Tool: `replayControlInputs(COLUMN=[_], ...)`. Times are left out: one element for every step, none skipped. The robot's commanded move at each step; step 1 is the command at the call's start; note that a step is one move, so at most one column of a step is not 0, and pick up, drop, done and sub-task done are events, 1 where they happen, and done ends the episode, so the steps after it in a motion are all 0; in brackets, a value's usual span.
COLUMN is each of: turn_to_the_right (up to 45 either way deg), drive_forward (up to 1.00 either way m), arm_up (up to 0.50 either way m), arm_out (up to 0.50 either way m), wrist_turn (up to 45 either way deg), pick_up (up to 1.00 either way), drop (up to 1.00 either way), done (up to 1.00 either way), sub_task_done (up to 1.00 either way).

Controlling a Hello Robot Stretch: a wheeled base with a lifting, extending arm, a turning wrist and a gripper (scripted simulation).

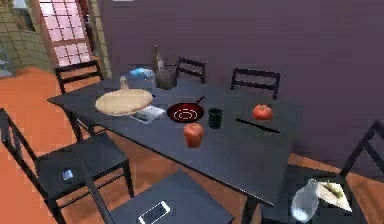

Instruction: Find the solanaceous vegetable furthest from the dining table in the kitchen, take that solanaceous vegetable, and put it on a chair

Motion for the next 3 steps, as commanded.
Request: replayControlInputs(turn_to_the_right=[45.0,33.0,0.0], drive_forward=[0.0,0.0,1.0], arm_up=[0.0,0.0,0.0], arm_out=[0.0,0.0,0.0], wrist_turn=[0.0,0.0,0.0], pick_up=[0.0,0.0,0.0], drop=[0.0,0.0,0.0], done=[0.0,0.0,0.0], sub_task_done=[0.0,0.0,0.0])
